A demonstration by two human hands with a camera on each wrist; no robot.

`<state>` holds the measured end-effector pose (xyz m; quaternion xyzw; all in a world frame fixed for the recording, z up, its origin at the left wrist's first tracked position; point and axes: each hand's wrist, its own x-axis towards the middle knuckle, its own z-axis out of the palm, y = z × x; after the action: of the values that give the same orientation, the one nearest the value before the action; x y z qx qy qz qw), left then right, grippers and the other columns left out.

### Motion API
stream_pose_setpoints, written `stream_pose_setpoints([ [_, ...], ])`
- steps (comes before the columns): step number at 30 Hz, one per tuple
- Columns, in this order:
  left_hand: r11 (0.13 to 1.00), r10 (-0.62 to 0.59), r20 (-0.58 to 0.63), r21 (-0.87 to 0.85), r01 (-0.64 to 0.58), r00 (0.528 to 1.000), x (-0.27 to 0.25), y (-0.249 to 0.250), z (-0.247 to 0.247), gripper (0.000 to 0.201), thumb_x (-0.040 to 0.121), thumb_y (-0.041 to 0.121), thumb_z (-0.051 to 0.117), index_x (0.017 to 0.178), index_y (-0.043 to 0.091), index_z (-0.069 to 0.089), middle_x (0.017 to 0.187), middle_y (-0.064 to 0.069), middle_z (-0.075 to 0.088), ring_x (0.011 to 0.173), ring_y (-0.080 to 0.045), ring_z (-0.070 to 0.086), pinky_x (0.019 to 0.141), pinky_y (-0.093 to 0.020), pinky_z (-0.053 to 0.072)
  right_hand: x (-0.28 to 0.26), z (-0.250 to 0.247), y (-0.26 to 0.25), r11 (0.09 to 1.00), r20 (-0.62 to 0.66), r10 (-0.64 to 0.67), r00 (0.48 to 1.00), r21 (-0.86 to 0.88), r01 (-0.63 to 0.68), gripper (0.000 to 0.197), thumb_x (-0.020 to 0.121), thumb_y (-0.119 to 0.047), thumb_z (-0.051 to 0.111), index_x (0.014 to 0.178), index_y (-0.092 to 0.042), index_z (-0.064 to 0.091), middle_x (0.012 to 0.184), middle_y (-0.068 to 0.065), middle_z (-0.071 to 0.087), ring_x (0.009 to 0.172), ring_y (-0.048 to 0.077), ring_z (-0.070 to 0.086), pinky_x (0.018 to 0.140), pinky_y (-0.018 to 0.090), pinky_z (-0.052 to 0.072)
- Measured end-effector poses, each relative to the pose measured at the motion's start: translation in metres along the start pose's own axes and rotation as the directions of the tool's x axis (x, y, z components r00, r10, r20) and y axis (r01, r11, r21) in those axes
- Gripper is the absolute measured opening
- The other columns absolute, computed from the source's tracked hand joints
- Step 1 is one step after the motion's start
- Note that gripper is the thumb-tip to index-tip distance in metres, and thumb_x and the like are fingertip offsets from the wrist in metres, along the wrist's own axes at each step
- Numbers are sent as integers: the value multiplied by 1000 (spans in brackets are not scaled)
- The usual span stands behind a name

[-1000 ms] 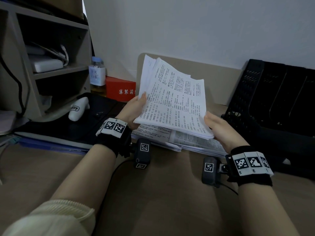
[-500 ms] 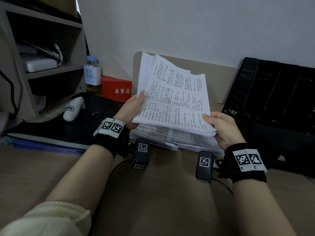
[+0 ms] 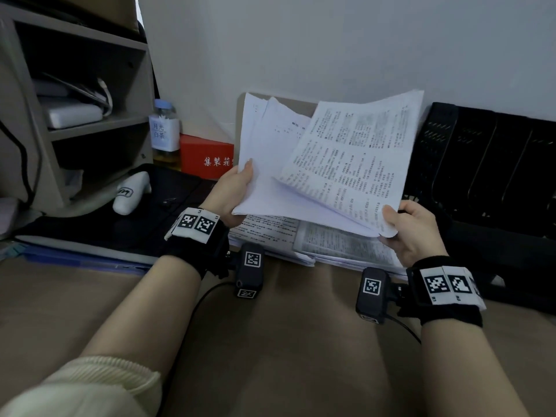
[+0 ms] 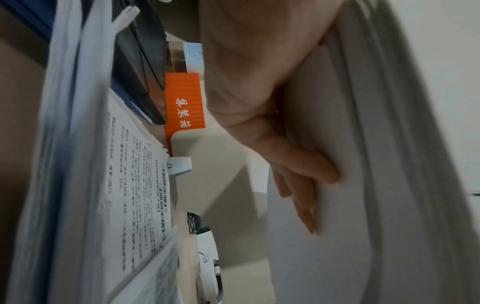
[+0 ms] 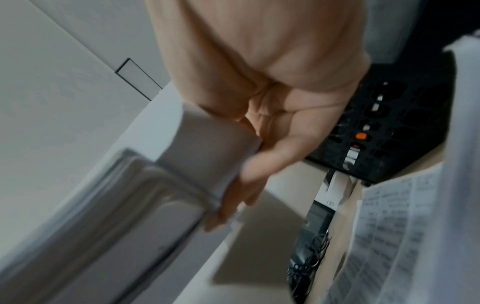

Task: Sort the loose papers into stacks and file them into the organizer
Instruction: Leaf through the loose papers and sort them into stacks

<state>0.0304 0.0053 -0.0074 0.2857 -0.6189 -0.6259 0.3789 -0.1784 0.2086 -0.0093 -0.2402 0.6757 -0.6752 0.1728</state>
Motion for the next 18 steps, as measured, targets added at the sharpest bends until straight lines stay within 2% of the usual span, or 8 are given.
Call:
stream_pose_setpoints([
  [3,999,1,-45,-47,-3,999,3,1,0,34,101,44,42,118,19,59,114,-6,71,104,-25,68,100,-43,49,11,-11,8,1000,-79,30,996,5,-29,23,94,-5,53,73,-13,52,95,12,68,82,25,65,74,36,53],
  [6,986,-48,-32,-164,42,998,2,3,1,30,103,39,41,117,19,59,107,-4,73,96,-22,71,94,-40,53,15,-21,11,998,-84,63,994,-23,-65,27,92,-2,53,66,-11,50,79,17,59,67,23,55,62,27,40],
  [9,950,-124,-4,-291,117,992,0,3,2,36,100,41,47,119,14,58,108,-9,74,100,-27,70,99,-46,51,17,-30,13,993,-83,91,992,-66,-96,31,90,0,53,62,-10,46,52,9,50,48,17,47,53,19,32],
  [11,943,-125,-2,-311,118,992,1,6,0,38,99,43,48,117,11,60,109,-11,73,102,-29,69,102,-47,48,17,-34,14,986,-82,102,991,-121,-112,27,89,2,53,65,-10,46,50,9,49,37,13,45,50,15,31],
  [13,948,-119,9,-295,116,993,0,9,-2,36,100,42,47,113,12,62,110,-12,73,102,-30,69,101,-47,48,17,-37,13,975,-76,127,989,-172,-139,24,90,3,51,70,-8,48,49,11,51,27,6,42,39,9,29],
  [15,949,-109,9,-298,106,994,-3,12,-2,36,100,42,47,117,14,61,111,-11,73,102,-30,70,98,-49,50,18,-39,12,950,-64,164,984,-257,-175,19,91,4,52,74,-5,51,45,10,55,25,7,37,31,9,23],
  [18,970,-96,6,-225,95,995,-6,11,0,44,98,49,46,128,18,55,125,-10,66,106,-27,67,99,-49,50,20,-41,16,886,-34,225,974,-410,-219,13,89,3,56,78,-3,56,42,12,56,26,10,34,31,9,22],
])
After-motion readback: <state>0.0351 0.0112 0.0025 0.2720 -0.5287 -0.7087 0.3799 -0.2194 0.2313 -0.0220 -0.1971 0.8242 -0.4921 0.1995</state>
